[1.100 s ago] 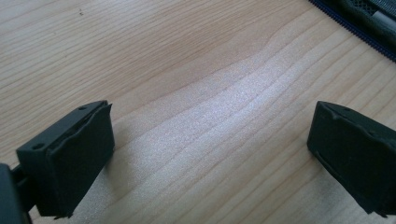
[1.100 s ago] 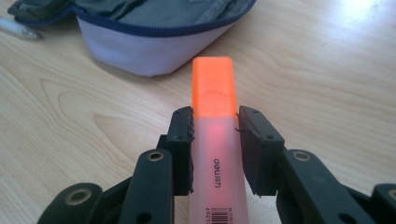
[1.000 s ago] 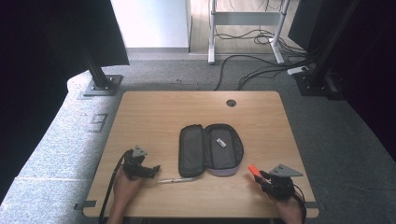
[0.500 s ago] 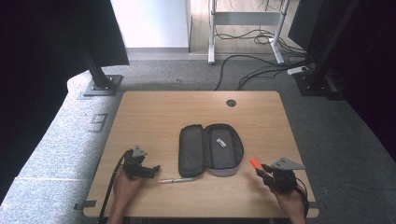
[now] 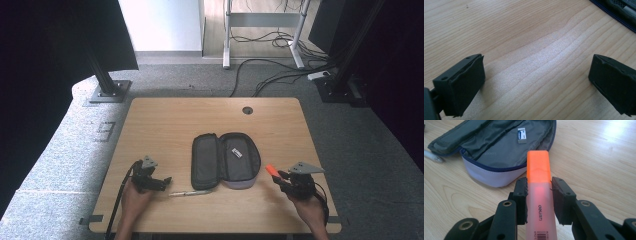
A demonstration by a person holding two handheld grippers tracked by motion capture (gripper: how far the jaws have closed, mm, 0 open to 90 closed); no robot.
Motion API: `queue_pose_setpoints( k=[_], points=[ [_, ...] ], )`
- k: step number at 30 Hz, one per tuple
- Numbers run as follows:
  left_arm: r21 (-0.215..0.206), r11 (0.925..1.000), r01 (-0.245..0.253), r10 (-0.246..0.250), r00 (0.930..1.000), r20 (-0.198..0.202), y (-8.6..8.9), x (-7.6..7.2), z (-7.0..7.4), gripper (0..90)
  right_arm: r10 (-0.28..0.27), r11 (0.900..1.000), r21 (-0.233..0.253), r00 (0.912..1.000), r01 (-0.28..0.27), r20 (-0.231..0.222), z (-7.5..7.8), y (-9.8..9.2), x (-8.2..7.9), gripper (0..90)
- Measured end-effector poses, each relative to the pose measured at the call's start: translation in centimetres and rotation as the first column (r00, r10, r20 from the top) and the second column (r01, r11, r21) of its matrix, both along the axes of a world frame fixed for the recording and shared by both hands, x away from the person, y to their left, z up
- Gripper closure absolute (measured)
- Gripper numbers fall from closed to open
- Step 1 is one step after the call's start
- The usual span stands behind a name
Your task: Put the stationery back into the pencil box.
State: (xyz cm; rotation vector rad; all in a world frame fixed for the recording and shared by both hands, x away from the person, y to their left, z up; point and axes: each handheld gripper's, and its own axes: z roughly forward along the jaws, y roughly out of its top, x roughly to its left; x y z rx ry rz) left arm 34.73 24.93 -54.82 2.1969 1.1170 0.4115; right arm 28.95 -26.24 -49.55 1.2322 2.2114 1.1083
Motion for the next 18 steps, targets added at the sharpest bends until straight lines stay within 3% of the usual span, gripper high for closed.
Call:
queue_pose_setpoints(
  k=[18],
  points=[
    [0.000, 1.0000, 0.000, 0.000, 1.0000, -0.001, 0.0, 0.0, 0.0, 0.6, 0.045, 0.999, 0.003, 0.9989, -0.045, 0.014, 2.2, 1.9, 2.4, 65.7]
  ],
)
